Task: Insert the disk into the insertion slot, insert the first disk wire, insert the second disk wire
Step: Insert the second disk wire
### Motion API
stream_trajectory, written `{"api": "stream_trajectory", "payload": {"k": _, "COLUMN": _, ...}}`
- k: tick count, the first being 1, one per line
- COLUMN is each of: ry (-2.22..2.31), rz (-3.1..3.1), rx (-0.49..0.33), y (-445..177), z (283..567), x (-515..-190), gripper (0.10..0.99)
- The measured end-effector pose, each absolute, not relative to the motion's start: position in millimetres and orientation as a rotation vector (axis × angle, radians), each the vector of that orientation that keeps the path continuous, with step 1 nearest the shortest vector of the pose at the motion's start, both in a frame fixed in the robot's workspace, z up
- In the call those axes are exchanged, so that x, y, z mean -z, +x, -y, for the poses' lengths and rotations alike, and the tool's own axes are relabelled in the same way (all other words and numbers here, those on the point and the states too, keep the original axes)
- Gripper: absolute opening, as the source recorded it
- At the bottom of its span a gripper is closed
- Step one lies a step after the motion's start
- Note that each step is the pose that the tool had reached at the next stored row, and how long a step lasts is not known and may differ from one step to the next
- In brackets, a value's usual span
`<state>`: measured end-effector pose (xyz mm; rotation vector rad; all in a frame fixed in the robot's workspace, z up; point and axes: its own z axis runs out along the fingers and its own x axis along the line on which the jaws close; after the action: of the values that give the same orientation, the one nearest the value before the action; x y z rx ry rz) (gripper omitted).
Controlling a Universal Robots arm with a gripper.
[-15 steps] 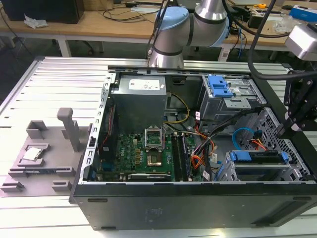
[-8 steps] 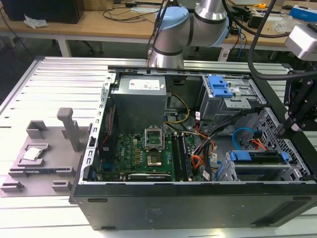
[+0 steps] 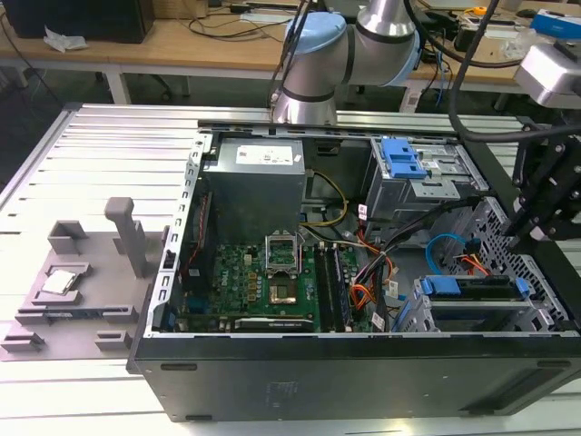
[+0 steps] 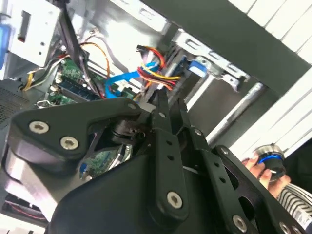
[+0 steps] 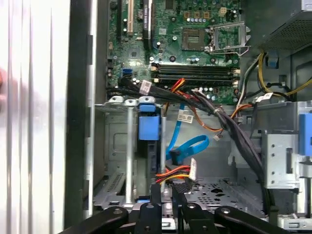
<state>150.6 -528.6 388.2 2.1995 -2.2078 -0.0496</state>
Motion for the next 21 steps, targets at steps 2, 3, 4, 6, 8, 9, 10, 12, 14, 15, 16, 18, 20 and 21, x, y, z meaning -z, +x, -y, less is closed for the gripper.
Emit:
{"api": "stream_trajectory", "payload": {"k": 2, "ry": 2.201, "rz": 2.207, "rx": 0.05, "y": 137, "z": 525, "x": -382, "gripper": 0.239}}
{"api": "stream_trajectory", "payload": {"k": 3, "ry": 2.203, "rz": 2.205, "rx": 0.05, "y": 135, "z": 525, "x": -380, "gripper": 0.239}}
{"api": "stream_trajectory", "payload": {"k": 4, "ry": 2.205, "rz": 2.202, "rx": 0.05, "y": 132, "z": 525, "x": -379, "gripper": 0.239}}
{"api": "stream_trajectory", "payload": {"k": 6, "ry": 2.217, "rz": 2.19, "rx": 0.049, "y": 127, "z": 525, "x": -375, "gripper": 0.239}}
{"api": "stream_trajectory", "payload": {"k": 8, "ry": 2.237, "rz": 2.169, "rx": 0.049, "y": 123, "z": 525, "x": -371, "gripper": 0.239}}
{"api": "stream_trajectory", "payload": {"k": 9, "ry": 2.259, "rz": 2.145, "rx": 0.047, "y": 122, "z": 525, "x": -369, "gripper": 0.239}}
{"api": "stream_trajectory", "payload": {"k": 10, "ry": 2.281, "rz": 2.115, "rx": 0.042, "y": 121, "z": 525, "x": -368, "gripper": 0.239}}
{"api": "stream_trajectory", "payload": {"k": 12, "ry": 2.283, "rz": 2.112, "rx": 0.04, "y": 121, "z": 526, "x": -368, "gripper": 0.239}}
{"api": "stream_trajectory", "payload": {"k": 14, "ry": 2.283, "rz": 2.111, "rx": 0.039, "y": 121, "z": 525, "x": -368, "gripper": 0.239}}
{"api": "stream_trajectory", "payload": {"k": 15, "ry": 2.283, "rz": 2.111, "rx": 0.039, "y": 121, "z": 525, "x": -368, "gripper": 0.239}}
{"api": "stream_trajectory", "payload": {"k": 16, "ry": 2.283, "rz": 2.11, "rx": 0.039, "y": 121, "z": 525, "x": -368, "gripper": 0.239}}
{"api": "stream_trajectory", "payload": {"k": 18, "ry": 2.284, "rz": 2.109, "rx": 0.038, "y": 121, "z": 525, "x": -368, "gripper": 0.165}}
{"api": "stream_trajectory", "payload": {"k": 20, "ry": 2.285, "rz": 2.107, "rx": 0.037, "y": 121, "z": 525, "x": -368, "gripper": 0.161}}
{"api": "stream_trajectory", "payload": {"k": 21, "ry": 2.285, "rz": 2.106, "rx": 0.036, "y": 121, "z": 525, "x": -368, "gripper": 0.161}}
